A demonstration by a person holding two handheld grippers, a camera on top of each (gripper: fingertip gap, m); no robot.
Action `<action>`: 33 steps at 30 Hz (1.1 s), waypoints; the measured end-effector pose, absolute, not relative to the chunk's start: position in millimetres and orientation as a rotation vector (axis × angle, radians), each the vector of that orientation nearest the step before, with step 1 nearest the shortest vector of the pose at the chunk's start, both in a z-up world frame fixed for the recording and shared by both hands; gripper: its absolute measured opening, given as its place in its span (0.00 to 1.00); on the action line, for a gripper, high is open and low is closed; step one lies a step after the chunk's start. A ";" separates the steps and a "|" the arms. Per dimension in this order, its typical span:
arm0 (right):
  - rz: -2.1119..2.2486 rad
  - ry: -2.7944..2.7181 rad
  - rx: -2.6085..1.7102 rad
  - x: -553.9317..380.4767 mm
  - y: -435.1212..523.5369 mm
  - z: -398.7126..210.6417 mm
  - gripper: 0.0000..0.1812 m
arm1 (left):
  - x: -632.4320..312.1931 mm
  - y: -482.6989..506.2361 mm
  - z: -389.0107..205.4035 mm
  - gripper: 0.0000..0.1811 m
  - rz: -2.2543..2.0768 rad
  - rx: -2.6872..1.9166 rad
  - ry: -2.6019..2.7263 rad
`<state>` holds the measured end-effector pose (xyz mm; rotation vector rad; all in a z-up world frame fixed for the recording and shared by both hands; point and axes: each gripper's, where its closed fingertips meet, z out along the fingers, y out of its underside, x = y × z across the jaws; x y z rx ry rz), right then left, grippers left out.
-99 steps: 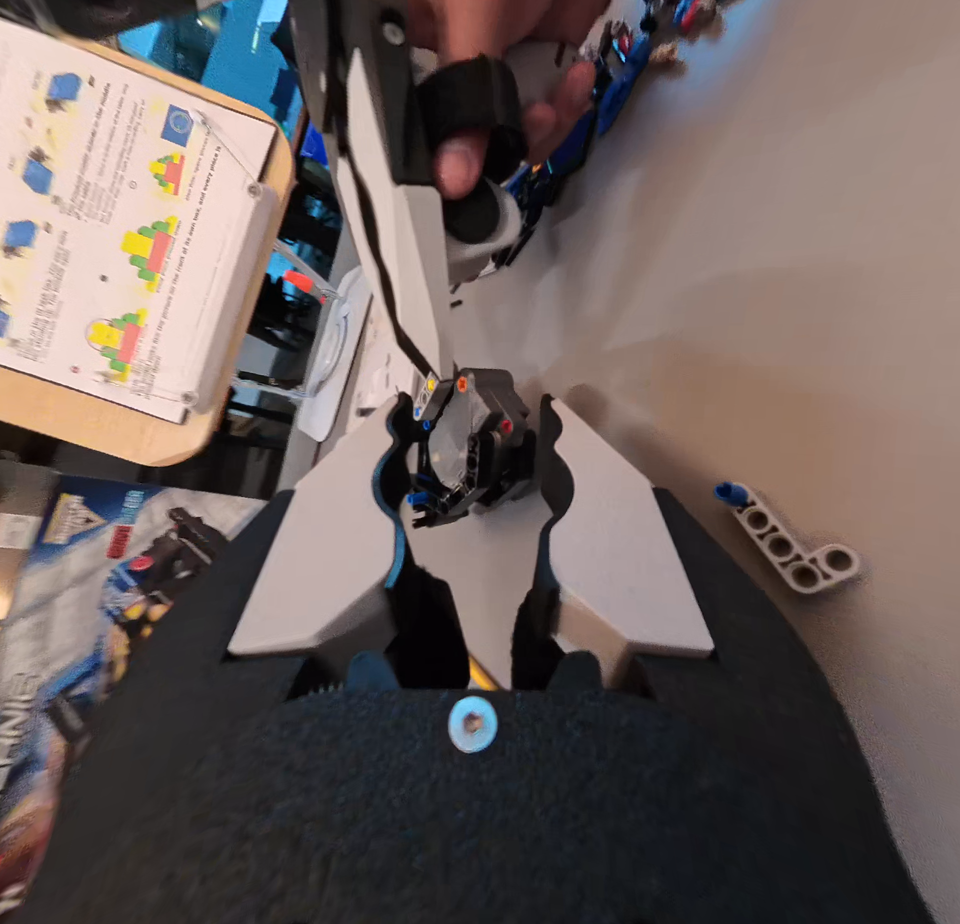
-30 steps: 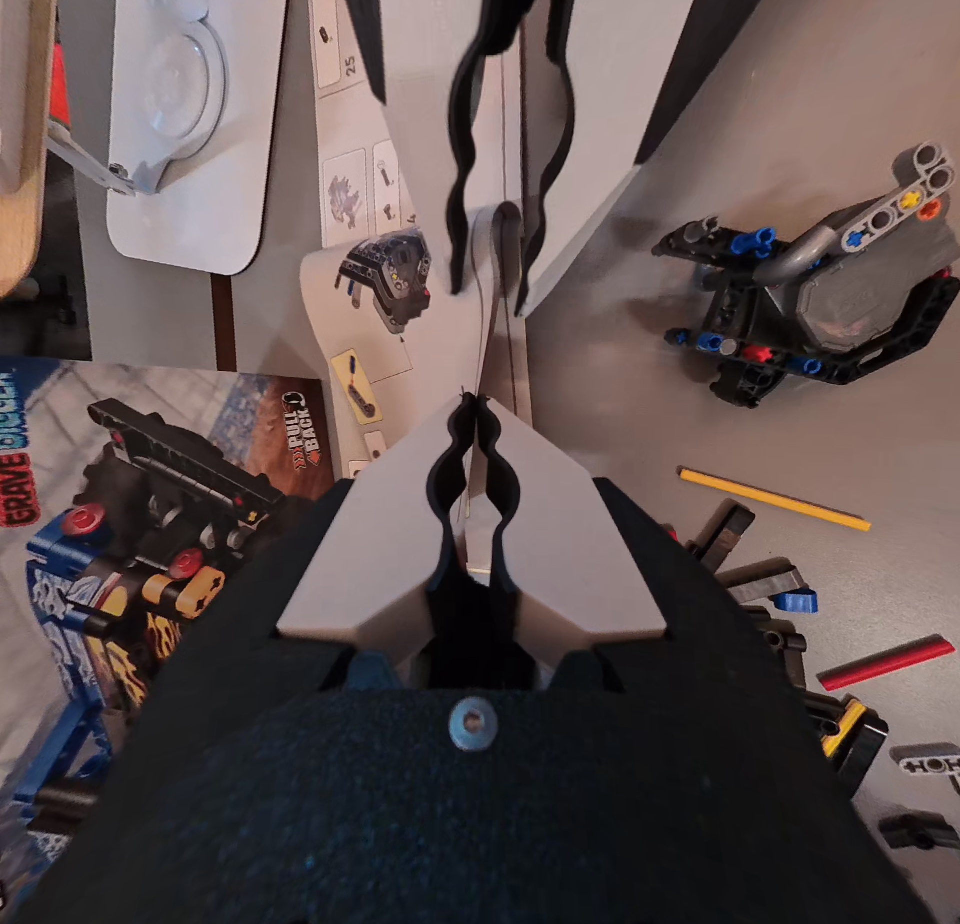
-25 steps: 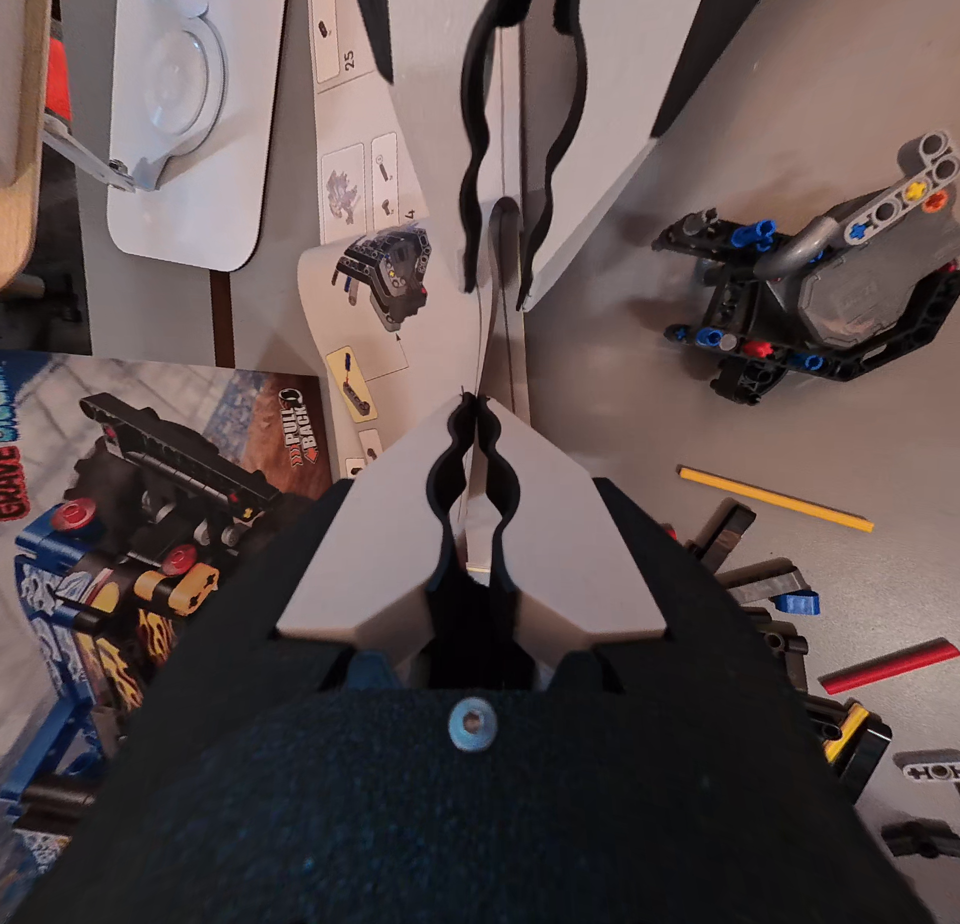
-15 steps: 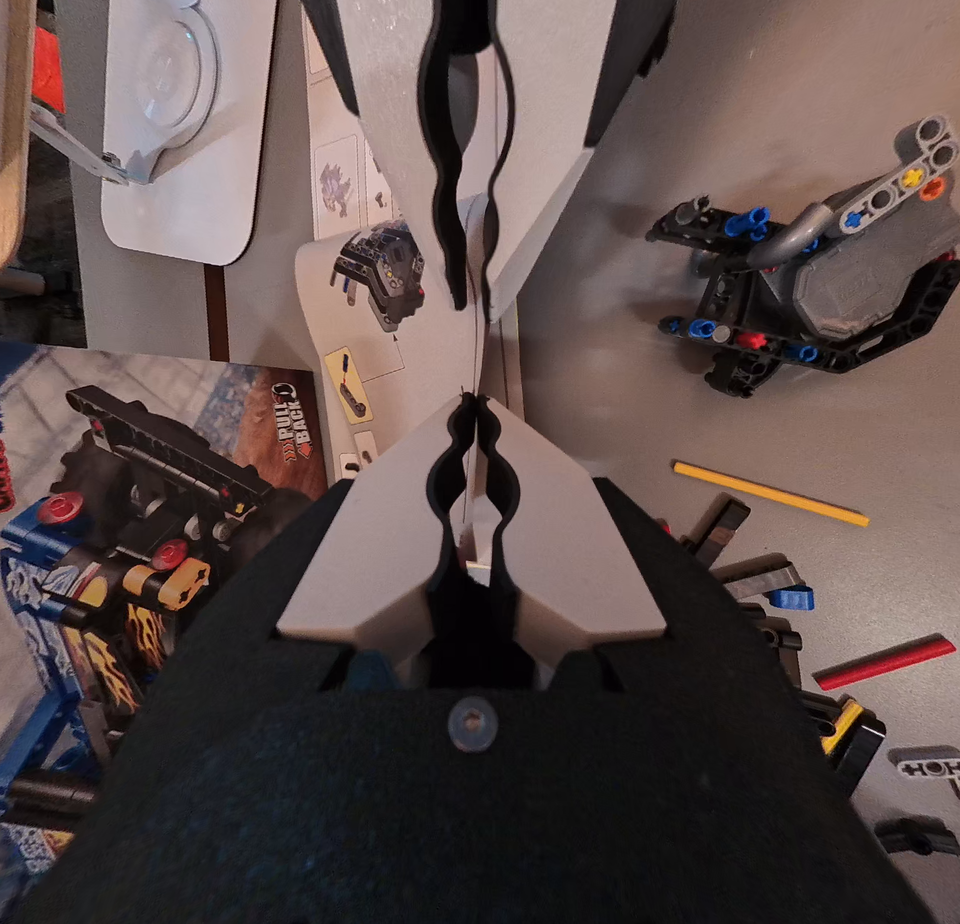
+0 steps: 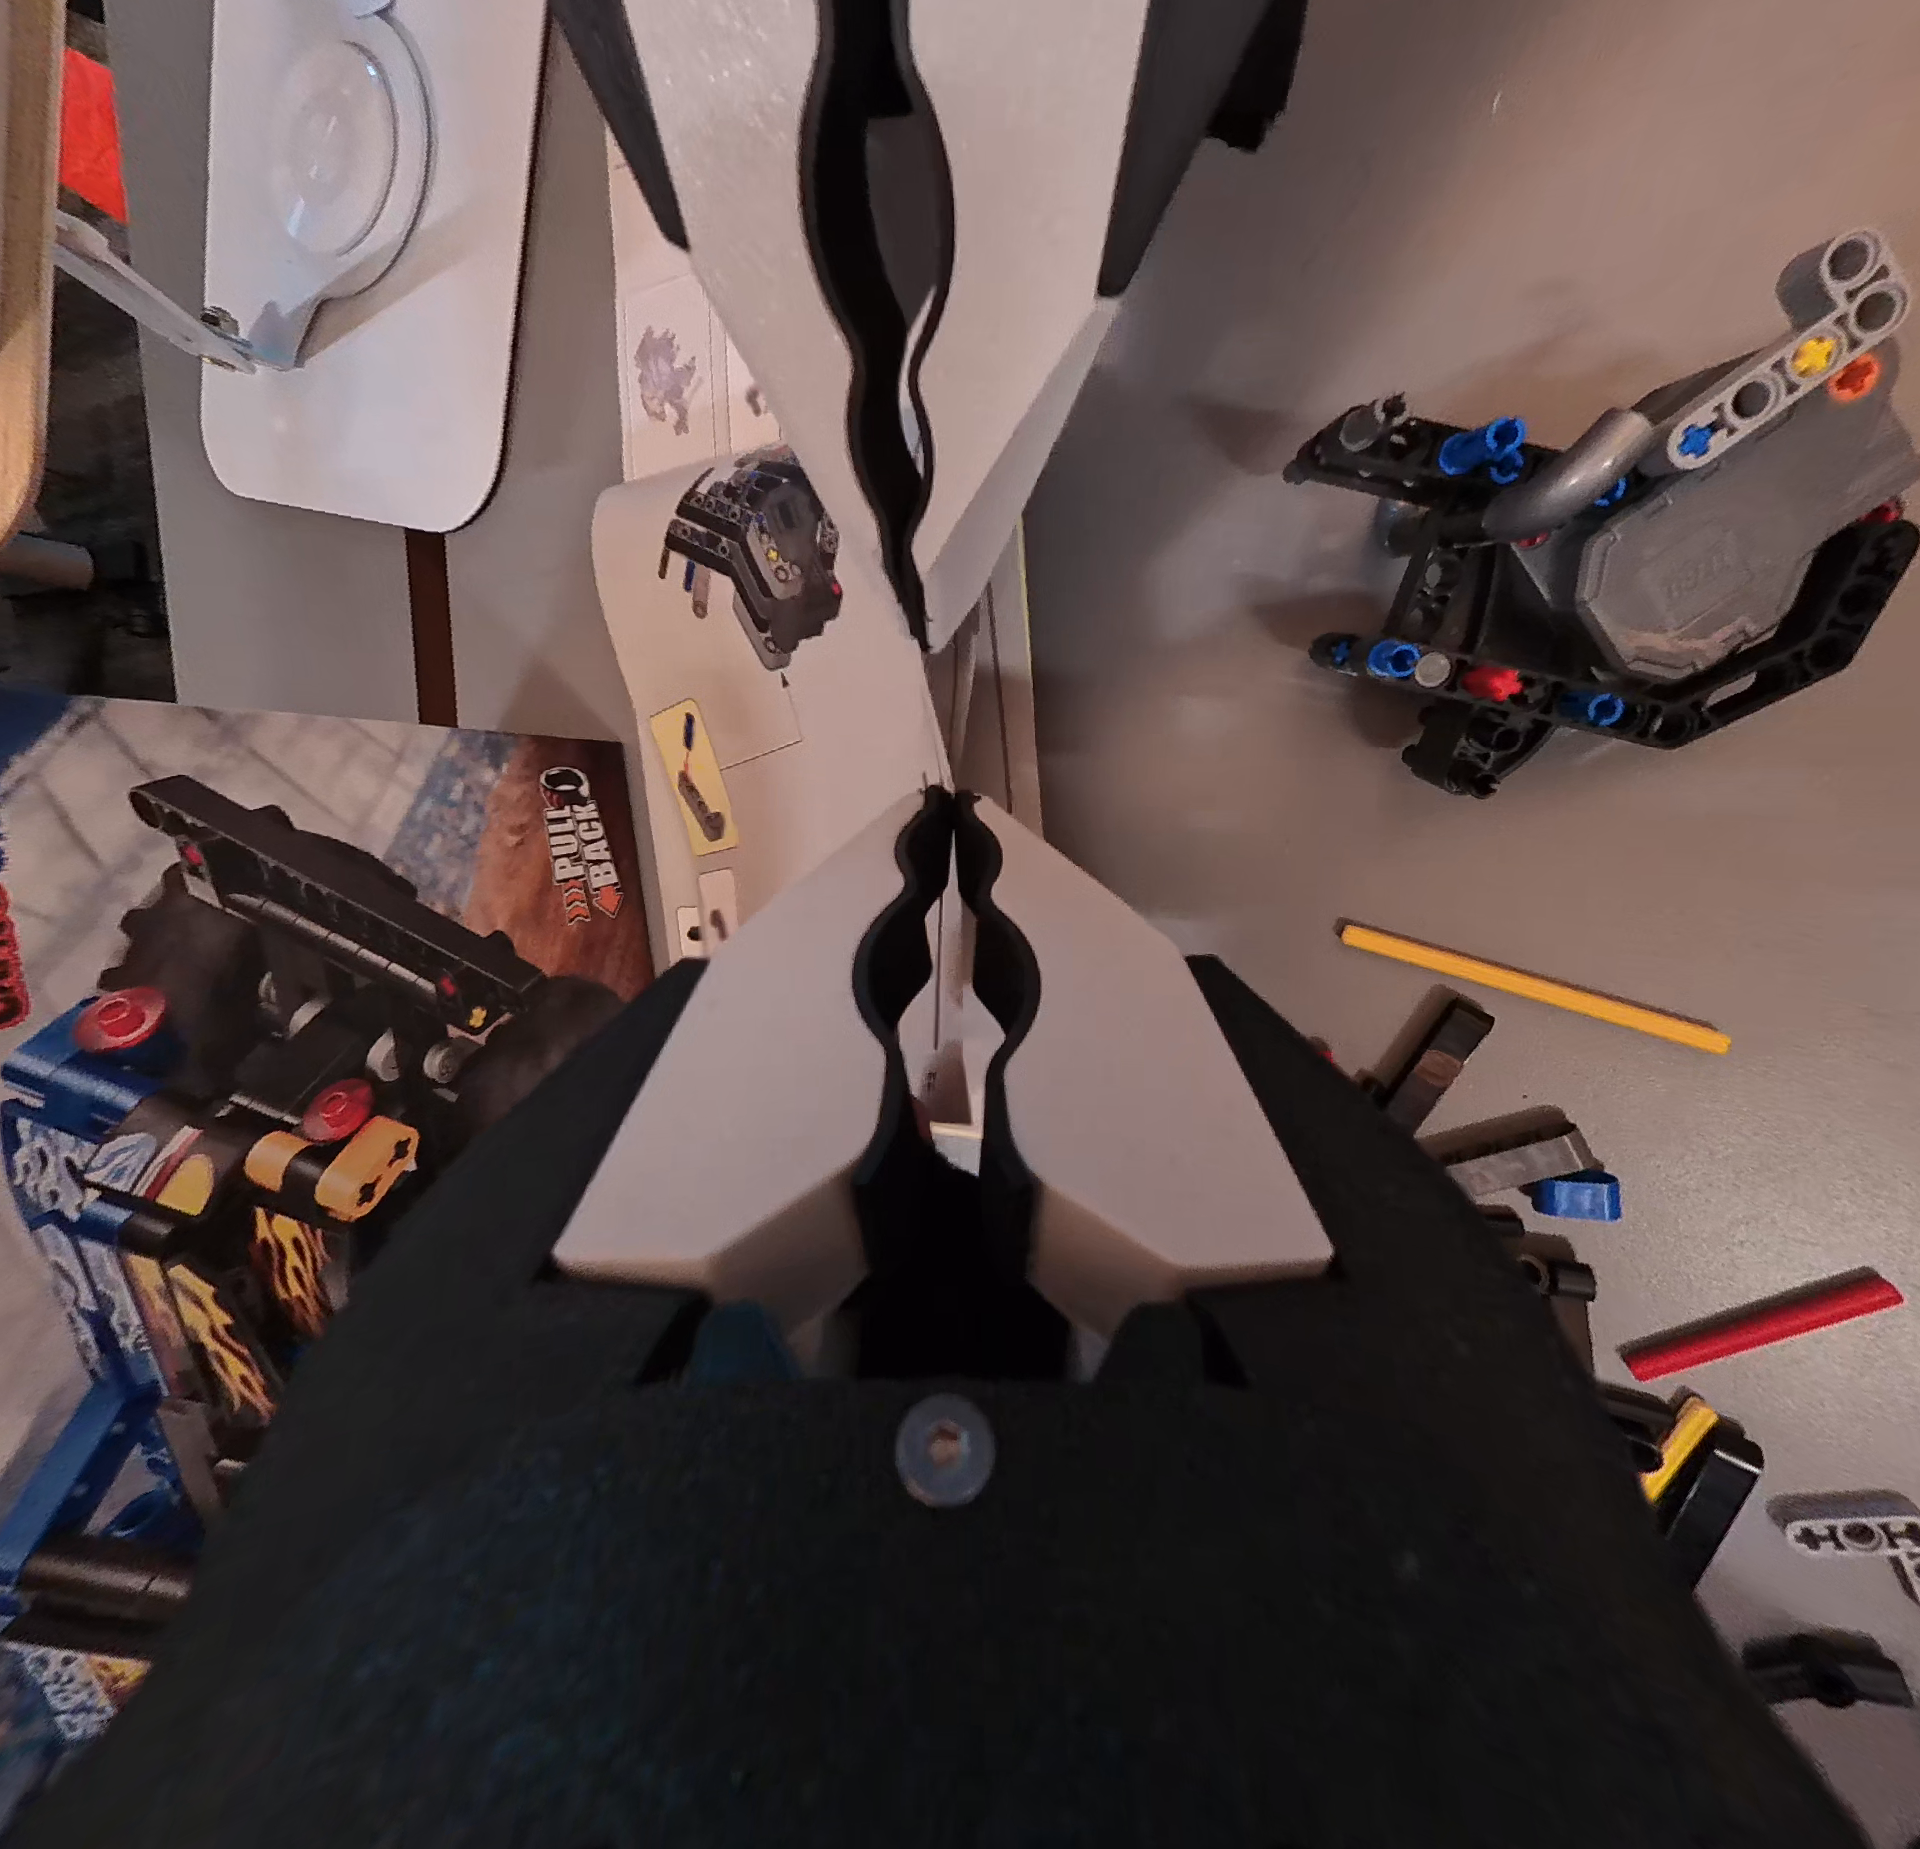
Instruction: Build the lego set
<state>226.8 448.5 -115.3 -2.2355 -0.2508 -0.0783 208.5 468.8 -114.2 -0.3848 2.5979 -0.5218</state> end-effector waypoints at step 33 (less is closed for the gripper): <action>-0.230 0.378 -2.175 260.8 272.0 -120.2 0.11 | 165.6 472.7 -78.9 0.13 -0.984 -1.116 2.180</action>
